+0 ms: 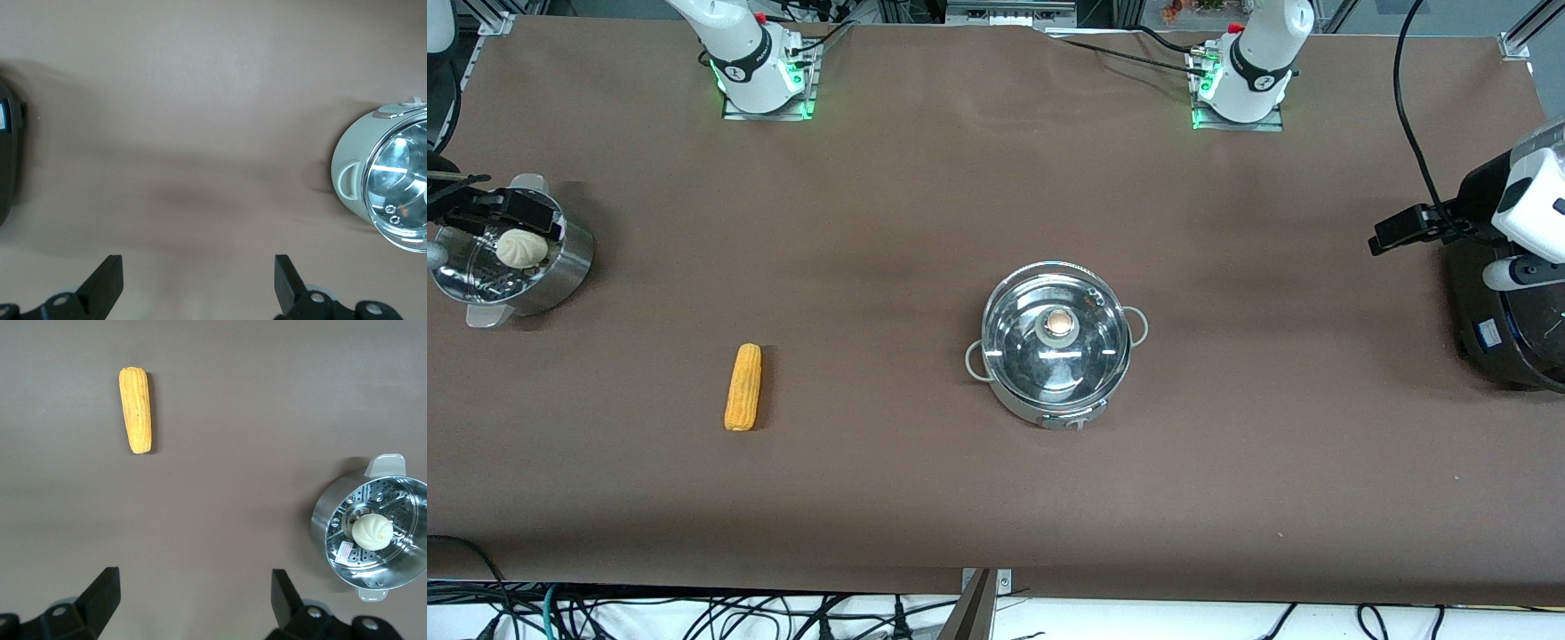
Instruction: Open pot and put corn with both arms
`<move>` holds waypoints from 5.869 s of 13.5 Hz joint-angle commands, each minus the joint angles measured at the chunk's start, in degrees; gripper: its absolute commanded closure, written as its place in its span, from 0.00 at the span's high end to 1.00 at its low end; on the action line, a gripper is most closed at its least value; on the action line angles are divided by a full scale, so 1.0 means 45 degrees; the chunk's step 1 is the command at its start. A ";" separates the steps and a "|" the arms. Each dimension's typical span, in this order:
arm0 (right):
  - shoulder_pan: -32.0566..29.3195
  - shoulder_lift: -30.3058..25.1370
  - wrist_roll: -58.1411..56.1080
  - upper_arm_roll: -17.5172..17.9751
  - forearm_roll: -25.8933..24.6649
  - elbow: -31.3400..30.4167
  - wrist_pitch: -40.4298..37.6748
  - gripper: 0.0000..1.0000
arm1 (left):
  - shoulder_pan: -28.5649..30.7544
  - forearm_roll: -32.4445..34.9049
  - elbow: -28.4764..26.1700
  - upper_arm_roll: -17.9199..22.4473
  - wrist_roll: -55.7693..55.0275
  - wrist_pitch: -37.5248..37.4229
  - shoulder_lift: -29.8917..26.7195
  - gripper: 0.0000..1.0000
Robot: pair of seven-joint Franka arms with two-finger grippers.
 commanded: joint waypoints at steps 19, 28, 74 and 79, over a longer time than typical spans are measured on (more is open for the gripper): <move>-0.0058 0.0208 -0.0400 0.0083 -0.0041 0.0358 -0.0100 1.00 | 0.0949 0.0261 0.0266 -0.0025 0.1541 0.0504 -0.0019 1.00; -0.0058 0.0208 -0.0380 0.0083 -0.0041 0.0358 -0.0100 1.00 | 0.0911 0.0261 0.0247 -0.0083 0.1541 0.0484 -0.0019 1.00; 0.2051 0.8509 0.0440 0.0278 0.1366 0.0357 0.8768 0.28 | -0.6551 0.0632 0.3528 -0.1275 -0.8029 0.5015 0.7637 0.99; 0.1954 0.8080 0.0401 0.0259 0.1366 0.0377 0.8065 0.29 | -0.6551 0.0632 0.3508 -0.1255 -0.8029 0.5015 0.7715 0.60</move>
